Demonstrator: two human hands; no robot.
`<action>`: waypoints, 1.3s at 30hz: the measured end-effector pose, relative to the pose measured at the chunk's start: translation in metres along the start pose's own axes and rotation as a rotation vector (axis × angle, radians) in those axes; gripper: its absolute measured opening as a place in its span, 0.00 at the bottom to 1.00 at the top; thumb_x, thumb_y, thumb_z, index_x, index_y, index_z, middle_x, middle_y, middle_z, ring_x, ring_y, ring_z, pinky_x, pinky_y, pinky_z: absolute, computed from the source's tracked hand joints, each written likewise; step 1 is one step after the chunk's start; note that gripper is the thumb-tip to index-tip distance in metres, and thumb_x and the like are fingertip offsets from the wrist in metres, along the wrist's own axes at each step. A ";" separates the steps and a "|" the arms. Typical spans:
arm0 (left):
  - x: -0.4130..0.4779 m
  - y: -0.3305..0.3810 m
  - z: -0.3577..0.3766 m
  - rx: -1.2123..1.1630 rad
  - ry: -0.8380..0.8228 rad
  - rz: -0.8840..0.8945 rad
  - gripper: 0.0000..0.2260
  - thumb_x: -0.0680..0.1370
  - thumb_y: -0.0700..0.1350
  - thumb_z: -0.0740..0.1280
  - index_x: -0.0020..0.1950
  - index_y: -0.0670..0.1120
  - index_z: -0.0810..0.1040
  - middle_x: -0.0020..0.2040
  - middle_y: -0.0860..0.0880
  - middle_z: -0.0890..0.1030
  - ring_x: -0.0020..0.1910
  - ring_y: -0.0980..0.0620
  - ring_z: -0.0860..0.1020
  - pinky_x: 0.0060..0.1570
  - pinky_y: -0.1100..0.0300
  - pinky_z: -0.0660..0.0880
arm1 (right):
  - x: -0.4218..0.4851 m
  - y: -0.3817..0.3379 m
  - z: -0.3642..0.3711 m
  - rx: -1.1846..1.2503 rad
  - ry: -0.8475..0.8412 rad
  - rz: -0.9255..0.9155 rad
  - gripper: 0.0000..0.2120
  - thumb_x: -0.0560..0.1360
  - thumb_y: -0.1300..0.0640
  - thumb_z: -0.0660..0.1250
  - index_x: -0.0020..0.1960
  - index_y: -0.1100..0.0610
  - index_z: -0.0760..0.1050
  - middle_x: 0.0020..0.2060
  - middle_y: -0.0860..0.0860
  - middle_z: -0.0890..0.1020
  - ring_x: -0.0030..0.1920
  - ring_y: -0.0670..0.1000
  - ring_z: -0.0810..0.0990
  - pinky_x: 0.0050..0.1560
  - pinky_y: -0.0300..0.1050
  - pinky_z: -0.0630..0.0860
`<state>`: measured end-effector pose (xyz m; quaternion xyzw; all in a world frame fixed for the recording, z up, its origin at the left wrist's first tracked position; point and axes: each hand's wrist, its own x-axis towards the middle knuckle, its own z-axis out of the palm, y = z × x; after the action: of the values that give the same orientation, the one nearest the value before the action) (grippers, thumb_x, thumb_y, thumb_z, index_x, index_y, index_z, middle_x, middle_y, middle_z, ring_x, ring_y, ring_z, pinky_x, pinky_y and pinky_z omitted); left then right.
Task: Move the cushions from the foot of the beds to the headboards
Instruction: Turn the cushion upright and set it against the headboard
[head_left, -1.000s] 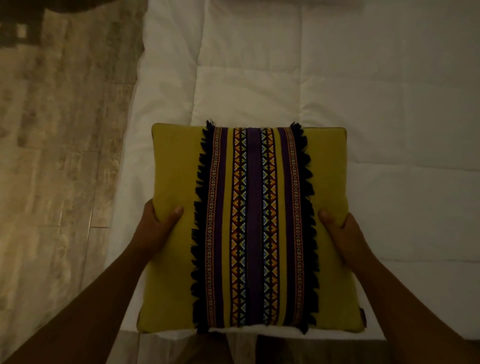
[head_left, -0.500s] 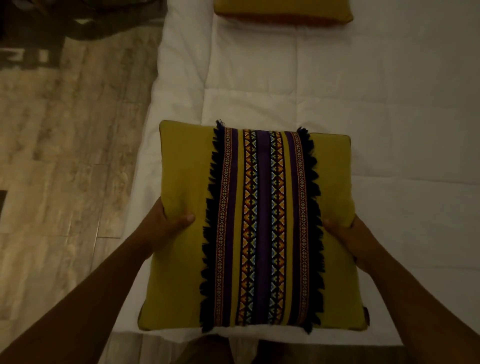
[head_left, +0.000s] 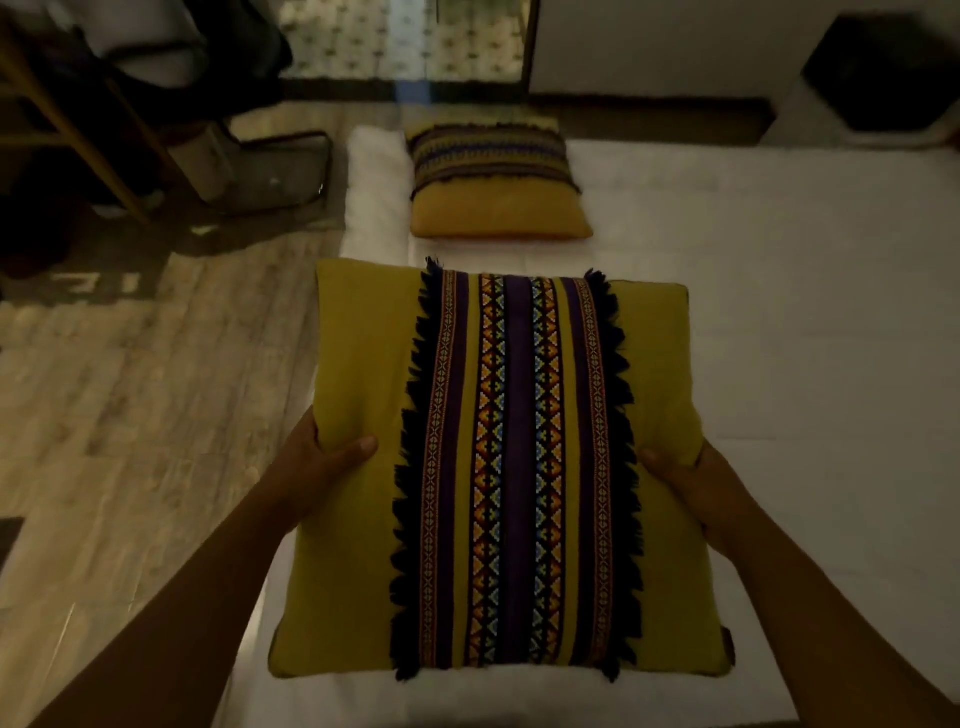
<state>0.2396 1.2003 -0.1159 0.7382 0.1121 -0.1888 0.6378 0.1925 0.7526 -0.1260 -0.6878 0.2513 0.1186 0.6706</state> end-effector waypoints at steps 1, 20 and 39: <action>-0.004 0.014 -0.001 0.001 -0.008 0.022 0.32 0.71 0.49 0.74 0.73 0.55 0.65 0.58 0.51 0.81 0.49 0.50 0.85 0.40 0.55 0.83 | -0.009 -0.012 -0.003 0.010 0.010 -0.020 0.19 0.68 0.48 0.77 0.57 0.41 0.78 0.49 0.47 0.87 0.46 0.50 0.87 0.37 0.44 0.83; 0.014 0.179 0.065 0.017 -0.314 0.395 0.33 0.68 0.52 0.78 0.71 0.56 0.70 0.59 0.51 0.83 0.52 0.48 0.85 0.45 0.51 0.83 | -0.147 -0.098 -0.085 0.152 0.381 -0.367 0.28 0.67 0.48 0.76 0.67 0.48 0.76 0.57 0.50 0.85 0.54 0.55 0.85 0.51 0.56 0.82; -0.043 0.195 0.447 0.176 -0.659 0.393 0.26 0.70 0.54 0.77 0.64 0.67 0.73 0.58 0.54 0.84 0.53 0.48 0.85 0.46 0.49 0.83 | -0.268 0.029 -0.394 0.403 0.670 -0.255 0.21 0.64 0.44 0.79 0.56 0.39 0.81 0.53 0.49 0.87 0.50 0.55 0.87 0.44 0.55 0.84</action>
<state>0.2198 0.7318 0.0262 0.6974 -0.2588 -0.2990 0.5977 -0.1169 0.4167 0.0118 -0.5691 0.3866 -0.2478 0.6821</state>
